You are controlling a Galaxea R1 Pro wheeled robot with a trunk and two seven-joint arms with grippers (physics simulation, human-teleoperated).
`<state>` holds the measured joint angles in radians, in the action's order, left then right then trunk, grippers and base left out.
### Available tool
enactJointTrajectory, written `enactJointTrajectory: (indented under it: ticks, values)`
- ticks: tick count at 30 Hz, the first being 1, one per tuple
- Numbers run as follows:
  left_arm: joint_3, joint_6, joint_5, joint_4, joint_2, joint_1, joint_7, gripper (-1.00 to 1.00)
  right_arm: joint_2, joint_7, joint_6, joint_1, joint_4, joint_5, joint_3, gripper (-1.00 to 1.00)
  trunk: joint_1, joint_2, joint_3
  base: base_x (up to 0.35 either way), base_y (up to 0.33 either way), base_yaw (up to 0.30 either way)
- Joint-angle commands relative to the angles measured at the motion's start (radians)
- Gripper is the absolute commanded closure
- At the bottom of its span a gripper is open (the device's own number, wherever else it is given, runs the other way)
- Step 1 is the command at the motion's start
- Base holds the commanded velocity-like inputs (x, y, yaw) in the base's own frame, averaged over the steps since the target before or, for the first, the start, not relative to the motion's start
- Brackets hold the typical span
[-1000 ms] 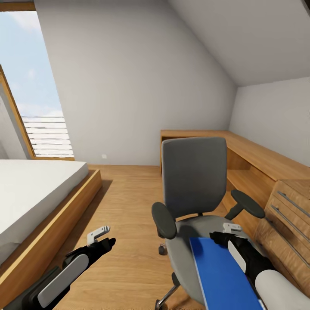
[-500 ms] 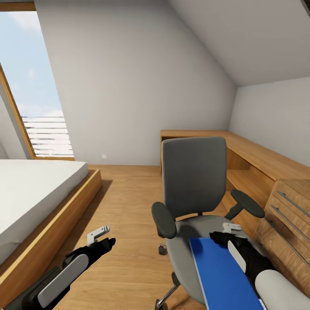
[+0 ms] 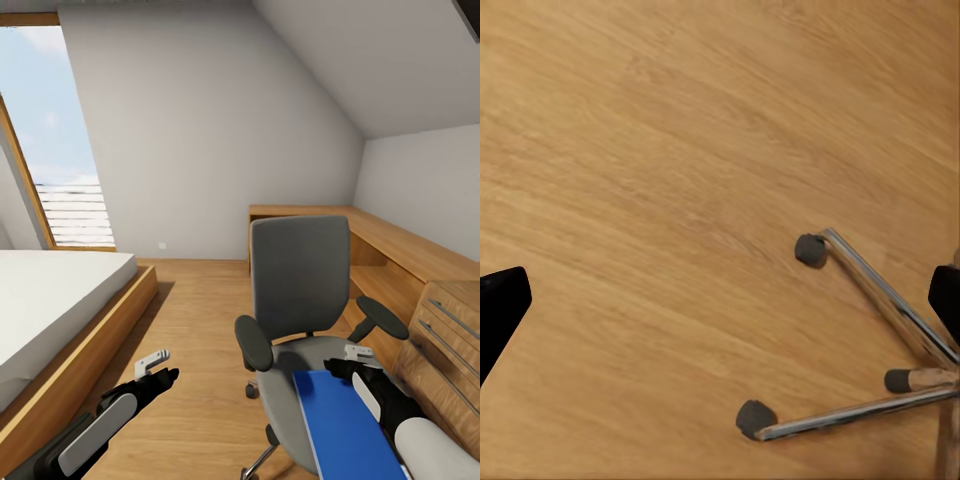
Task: In the bedroom, organize the workspace by keeping the computer under the desk, ensuring the monitor is on the desk, placing the keyboard on the desk next to the monitor, placing the mouse on the desk next to the keyboard, moving the folder from the swivel chair onto the desk next to the mouse, stacking the notebook on top of the folder with the pen on top of the notebook, and positioning the swivel chair next to the desk.
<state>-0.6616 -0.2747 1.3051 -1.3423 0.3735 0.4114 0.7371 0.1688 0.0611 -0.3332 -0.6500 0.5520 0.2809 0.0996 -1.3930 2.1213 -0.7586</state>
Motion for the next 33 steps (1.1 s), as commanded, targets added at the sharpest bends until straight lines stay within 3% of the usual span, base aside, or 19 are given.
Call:
enactJointTrajectory:
  ticks: [1, 11, 20, 25, 33]
  values:
    - [-0.002, -0.001, 0.004, -0.001, 0.001, 0.001, 0.006, -1.0, 0.002, 0.006, -0.004, 0.0, 0.002, 0.009, 0.008, -1.0, 0.0, 0.001, 0.001, 0.0, 0.0, 0.0]
    - [-0.002, -0.001, 0.003, -0.001, 0.001, 0.001, 0.007, -1.0, 0.002, 0.006, -0.004, 0.0, 0.019, 0.01, 0.005, -1.0, 0.0, 0.001, 0.016, 0.0, 0.0, 0.0]
    - [0.004, -0.001, 0.004, 0.0, 0.002, 0.001, 0.007, -1.0, 0.004, 0.006, -0.037, 0.017, 0.198, 0.016, 0.0, -1.0, 0.0, 0.001, 0.028, 0.0, 0.0, 0.0]
    - [0.006, 0.0, 0.002, -0.001, 0.004, 0.001, 0.007, -1.0, 0.005, 0.006, -0.076, 0.034, 0.253, 0.056, -0.001, -1.0, 0.0, 0.001, 0.03, 0.0, 0.0, 0.0]
    - [0.007, 0.0, 0.002, -0.001, 0.004, 0.001, 0.007, -1.0, 0.006, 0.007, -0.079, 0.036, 0.266, 0.069, -0.002, -1.0, 0.0, 0.001, 0.03, 0.0, 0.0, 0.0]
